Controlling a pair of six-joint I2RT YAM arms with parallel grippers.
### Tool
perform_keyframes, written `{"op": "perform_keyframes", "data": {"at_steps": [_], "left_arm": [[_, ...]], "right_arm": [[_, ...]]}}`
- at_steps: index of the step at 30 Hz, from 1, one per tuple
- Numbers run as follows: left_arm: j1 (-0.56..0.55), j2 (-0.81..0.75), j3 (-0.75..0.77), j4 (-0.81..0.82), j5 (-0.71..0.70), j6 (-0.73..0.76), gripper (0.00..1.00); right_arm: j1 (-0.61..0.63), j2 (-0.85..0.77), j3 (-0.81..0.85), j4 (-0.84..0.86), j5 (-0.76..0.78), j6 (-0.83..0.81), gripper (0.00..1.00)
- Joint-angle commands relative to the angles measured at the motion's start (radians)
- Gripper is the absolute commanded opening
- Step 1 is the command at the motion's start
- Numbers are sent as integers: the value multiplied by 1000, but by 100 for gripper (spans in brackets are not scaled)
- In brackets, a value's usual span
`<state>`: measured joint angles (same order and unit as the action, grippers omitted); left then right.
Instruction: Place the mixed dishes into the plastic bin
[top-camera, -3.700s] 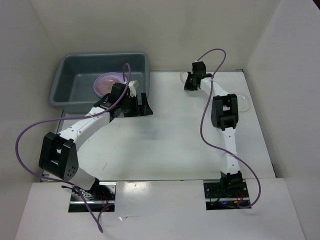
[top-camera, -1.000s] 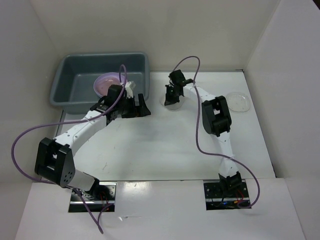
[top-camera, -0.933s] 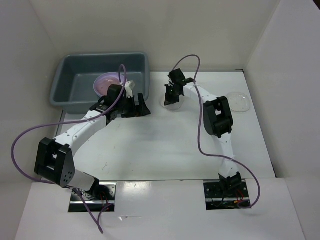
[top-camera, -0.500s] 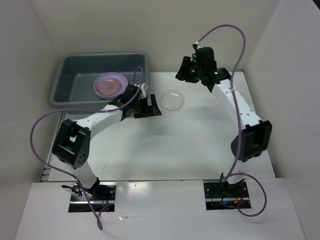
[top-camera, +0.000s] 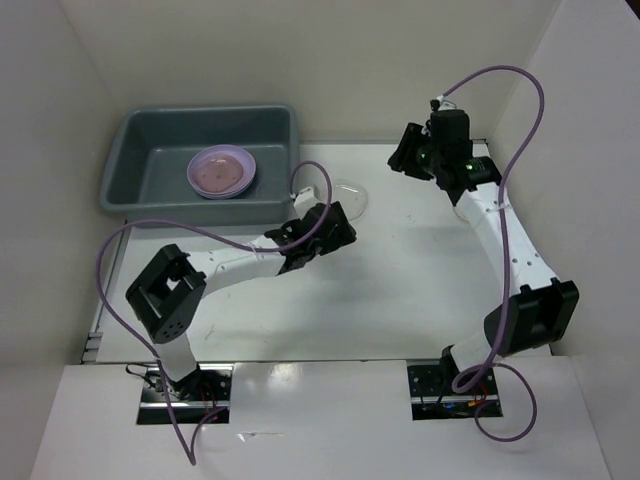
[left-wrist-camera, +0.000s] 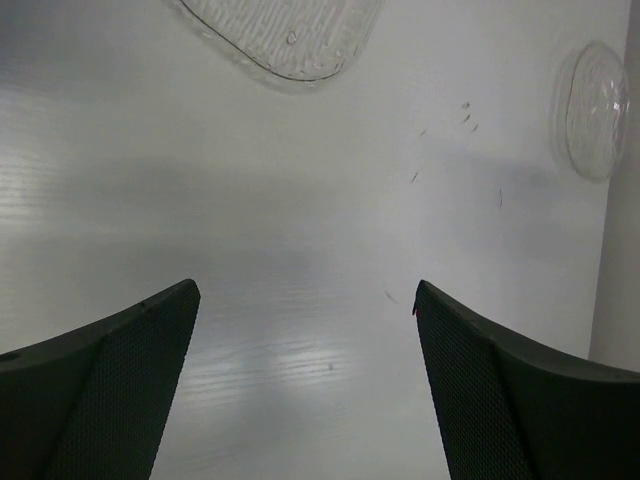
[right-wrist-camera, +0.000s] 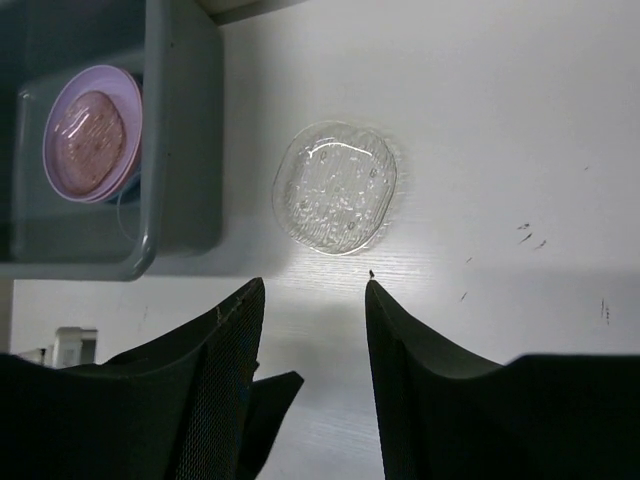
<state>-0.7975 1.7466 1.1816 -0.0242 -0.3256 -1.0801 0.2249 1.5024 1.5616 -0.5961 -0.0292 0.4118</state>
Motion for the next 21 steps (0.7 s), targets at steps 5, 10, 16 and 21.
{"op": "perform_keyframes", "data": {"at_steps": [5, 10, 16, 21], "left_arm": [[-69, 195, 62, 106, -369, -268, 95], [-60, 364, 182, 21, -443, -423, 95], [-31, 450, 271, 3, -423, -520, 92], [7, 482, 312, -6, -412, -595, 86]], "right_arm": [[5, -189, -63, 18, -5, 21, 51], [5, -290, -97, -5, -24, 21, 51], [5, -352, -130, -36, -25, 21, 51], [5, -375, -149, -54, -6, 12, 51]]}}
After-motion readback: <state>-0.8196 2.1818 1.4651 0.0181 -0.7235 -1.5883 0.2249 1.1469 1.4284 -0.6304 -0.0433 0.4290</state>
